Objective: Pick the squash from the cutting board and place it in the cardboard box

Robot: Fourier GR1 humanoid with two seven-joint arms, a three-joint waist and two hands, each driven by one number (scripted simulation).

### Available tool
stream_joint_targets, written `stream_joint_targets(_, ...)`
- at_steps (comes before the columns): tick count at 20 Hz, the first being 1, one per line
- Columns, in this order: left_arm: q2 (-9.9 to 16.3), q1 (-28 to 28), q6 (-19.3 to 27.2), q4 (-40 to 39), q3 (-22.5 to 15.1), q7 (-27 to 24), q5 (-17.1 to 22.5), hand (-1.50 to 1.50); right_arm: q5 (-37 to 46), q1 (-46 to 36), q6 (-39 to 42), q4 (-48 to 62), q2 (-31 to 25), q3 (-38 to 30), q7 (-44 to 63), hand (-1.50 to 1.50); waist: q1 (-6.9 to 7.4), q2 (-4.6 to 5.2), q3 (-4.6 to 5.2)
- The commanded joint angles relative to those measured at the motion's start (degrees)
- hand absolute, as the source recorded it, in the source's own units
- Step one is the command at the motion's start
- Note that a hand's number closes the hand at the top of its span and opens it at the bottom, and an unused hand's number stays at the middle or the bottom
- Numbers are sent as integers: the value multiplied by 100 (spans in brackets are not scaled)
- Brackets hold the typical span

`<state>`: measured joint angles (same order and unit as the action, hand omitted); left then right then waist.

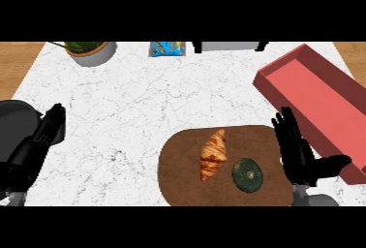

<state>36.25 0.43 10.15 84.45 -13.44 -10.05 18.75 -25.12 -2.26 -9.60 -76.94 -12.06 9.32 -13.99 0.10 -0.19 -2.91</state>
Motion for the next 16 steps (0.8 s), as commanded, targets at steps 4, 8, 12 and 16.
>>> stream_joint_targets(4, -539, -183, 624, 336, 389, 500, 459, 0, -129, 866, -608, -688, -380, -1045, -666, 150, -311, -48, 294)
stream_joint_targets(8, -1049, -154, 778, 493, 319, 680, 829, 0, 1118, 1588, -1504, -11, -1543, -1337, -446, 150, -339, 15, 326)
stream_joint_targets(12, -1066, -569, 1094, 777, 259, 1303, 764, 0, 1449, 2174, -2010, -997, -1044, -1256, -1258, -150, -225, -12, 296)
stream_joint_targets(16, -1115, -785, 1165, 705, 307, 1538, 709, 0, 1773, 2897, -1605, -1800, -1584, -1185, -1309, -150, -156, 3, 298)
